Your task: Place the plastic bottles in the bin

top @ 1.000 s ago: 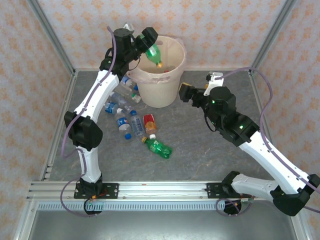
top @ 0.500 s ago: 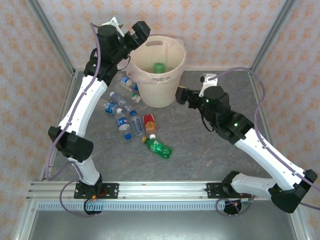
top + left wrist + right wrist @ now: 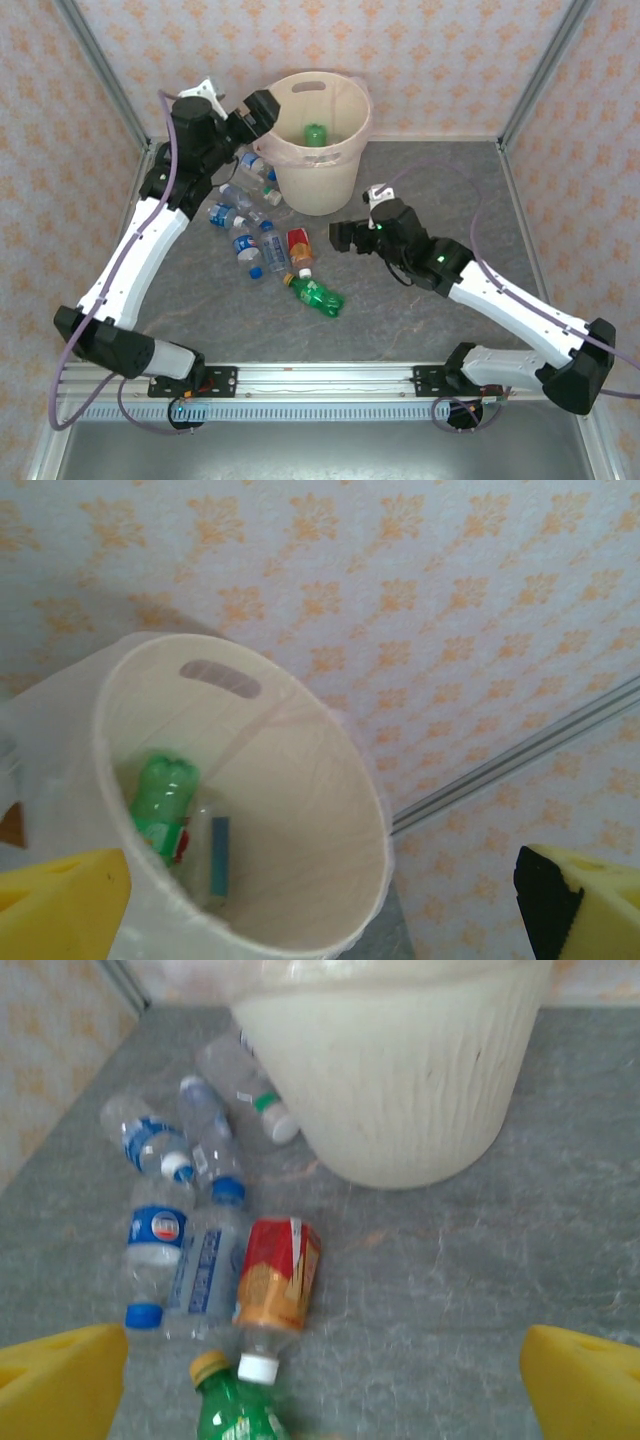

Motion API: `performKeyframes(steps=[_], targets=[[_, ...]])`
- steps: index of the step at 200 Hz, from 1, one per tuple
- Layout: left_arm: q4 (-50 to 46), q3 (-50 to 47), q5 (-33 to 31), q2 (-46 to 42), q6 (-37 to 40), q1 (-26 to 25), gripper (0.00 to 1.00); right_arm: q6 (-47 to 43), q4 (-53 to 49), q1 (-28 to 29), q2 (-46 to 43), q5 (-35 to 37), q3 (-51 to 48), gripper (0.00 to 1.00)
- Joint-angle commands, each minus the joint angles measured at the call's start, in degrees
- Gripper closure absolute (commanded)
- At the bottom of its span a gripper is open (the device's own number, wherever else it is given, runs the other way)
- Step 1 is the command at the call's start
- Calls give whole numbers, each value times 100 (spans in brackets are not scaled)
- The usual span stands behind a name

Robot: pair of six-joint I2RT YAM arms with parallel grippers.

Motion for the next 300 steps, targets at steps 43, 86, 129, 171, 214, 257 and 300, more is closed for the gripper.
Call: performKeyframes(steps=[43, 86, 129, 171, 214, 257, 300], targets=[[-2, -1350, -332, -1207, 127, -7, 1, -175, -234, 652, 774, -121, -327, 0], [-173, -1662, -442, -1549, 80, -3, 1, -496, -92, 918, 1256, -481, -634, 4], [-287, -1658, -459, -1659, 72, -1, 1, -639, -21, 1019, 1738, -783, -839, 10], [-372, -1759, -490, -1780, 77, -3, 1, -660, 117, 1102, 2104, -967, -918, 11], [-479, -1752, -522, -1827, 112, -2, 1, -772, 223, 1193, 2511, -993, -847, 15], [-578, -1689, -532, -1852, 169, 10, 1, -840, 316, 1211, 2860, -953, -724, 19], [-717, -1616, -517, -1828, 244, 11, 1, -903, 393, 1211, 3116, -936, -585, 26]])
